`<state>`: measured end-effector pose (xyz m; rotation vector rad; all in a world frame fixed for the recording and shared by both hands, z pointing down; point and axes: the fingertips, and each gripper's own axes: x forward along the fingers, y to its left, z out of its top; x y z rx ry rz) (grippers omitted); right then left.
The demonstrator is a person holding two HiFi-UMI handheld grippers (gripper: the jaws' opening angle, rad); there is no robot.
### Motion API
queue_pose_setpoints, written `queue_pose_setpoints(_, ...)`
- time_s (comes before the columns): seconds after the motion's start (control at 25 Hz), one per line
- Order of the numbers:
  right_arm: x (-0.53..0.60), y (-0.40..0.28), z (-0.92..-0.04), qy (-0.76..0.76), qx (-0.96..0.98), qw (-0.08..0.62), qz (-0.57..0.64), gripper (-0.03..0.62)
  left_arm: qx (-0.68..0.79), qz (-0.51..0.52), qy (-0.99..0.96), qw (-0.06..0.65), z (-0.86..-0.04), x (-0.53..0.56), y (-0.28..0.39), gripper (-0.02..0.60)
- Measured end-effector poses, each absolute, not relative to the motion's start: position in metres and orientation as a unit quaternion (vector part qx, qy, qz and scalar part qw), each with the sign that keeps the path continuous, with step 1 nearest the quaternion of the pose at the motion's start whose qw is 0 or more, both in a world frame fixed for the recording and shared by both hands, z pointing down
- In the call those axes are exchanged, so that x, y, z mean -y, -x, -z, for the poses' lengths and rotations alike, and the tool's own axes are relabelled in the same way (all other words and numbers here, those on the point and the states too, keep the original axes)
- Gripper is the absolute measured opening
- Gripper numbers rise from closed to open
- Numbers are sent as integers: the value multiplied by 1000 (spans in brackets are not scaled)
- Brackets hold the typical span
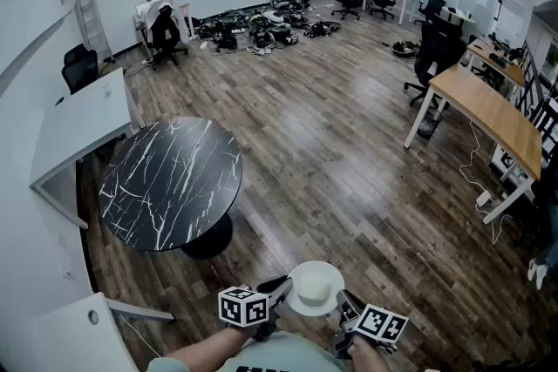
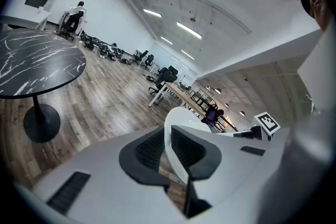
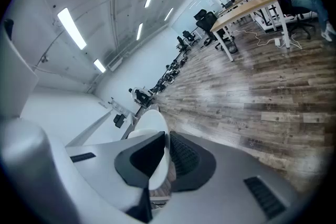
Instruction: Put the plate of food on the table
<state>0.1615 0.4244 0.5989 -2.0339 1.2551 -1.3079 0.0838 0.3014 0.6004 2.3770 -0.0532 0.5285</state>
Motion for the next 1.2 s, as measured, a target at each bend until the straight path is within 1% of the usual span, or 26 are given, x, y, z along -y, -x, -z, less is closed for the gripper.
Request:
queue_pose_setpoints(0.8, -272, -152, -593, 696, -509, 146, 485, 38, 101, -166, -902, 386, -609, -166, -52, 46)
queue_pose_setpoints(1.2, -205, -146, -589, 691, -520, 122, 487, 38, 119, -146, -895, 404, -607, -104, -42, 46)
